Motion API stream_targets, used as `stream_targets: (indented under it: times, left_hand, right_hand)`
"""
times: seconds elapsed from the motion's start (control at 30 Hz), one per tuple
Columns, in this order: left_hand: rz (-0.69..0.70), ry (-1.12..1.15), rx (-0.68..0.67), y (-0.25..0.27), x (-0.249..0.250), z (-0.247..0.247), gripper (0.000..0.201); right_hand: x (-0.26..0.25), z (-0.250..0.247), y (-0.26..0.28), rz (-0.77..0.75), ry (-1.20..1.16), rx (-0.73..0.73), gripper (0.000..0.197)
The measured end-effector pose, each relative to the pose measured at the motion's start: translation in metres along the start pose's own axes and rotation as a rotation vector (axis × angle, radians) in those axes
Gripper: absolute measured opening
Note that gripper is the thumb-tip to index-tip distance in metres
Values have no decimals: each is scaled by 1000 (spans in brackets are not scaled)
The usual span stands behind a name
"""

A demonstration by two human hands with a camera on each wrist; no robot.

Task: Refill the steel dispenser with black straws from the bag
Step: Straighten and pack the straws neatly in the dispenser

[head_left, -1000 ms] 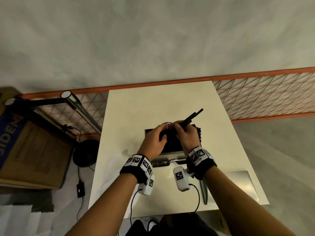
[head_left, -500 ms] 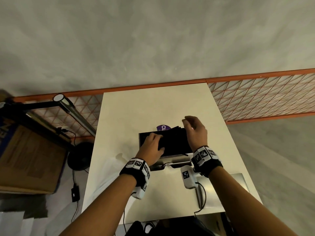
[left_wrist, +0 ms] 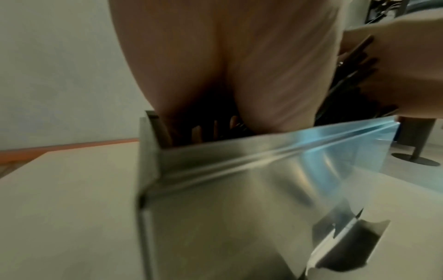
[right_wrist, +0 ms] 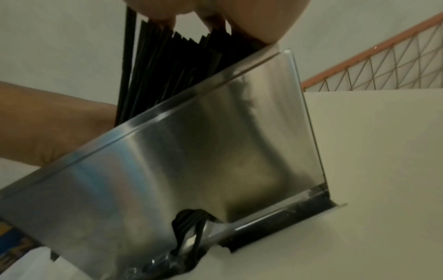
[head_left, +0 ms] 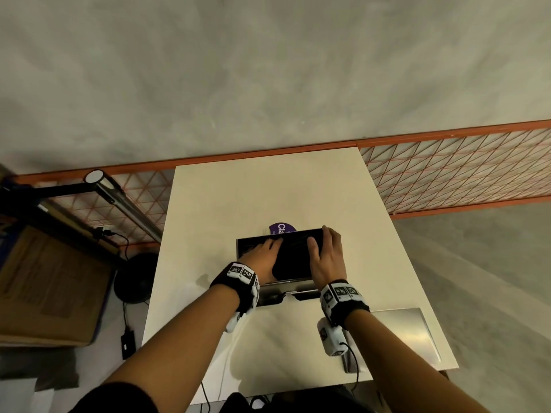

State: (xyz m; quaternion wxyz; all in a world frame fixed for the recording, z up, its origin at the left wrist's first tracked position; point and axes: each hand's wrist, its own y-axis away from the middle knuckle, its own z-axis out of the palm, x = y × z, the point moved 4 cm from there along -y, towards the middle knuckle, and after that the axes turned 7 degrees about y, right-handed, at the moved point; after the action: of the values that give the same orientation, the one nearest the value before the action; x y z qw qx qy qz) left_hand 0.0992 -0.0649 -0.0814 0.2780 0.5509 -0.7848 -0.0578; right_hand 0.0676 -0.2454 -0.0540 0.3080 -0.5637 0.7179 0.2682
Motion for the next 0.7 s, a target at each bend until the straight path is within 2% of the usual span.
stream_targets:
  times: [0.13, 0.23, 0.3, 0.4, 0.5, 0.6, 0.7]
  left_hand:
    - [32, 50, 64, -3, 13, -4, 89]
    - [60, -18, 122, -4, 23, -7, 82]
    - [48, -98, 170, -4, 30, -12, 80]
    - [-1, -96, 161, -3, 35, -16, 76]
    - [6, 5, 157, -3, 27, -10, 79]
    - [15, 173, 145, -2, 15, -1, 90]
    - [23, 327, 142, 0, 6, 1, 94]
  right_hand:
    - [2, -5, -6, 44, -77, 16, 50]
    - [5, -10, -7, 59, -155, 61, 52]
    - [7, -13, -9, 94, -246, 108, 47]
    - [7, -15, -12, 129, -303, 148, 41]
    - [0, -9, -11, 102, -182, 90, 39]
    - [-2, -7, -13, 8, -45, 10, 40]
    - [3, -18, -18, -6, -63, -13, 39]
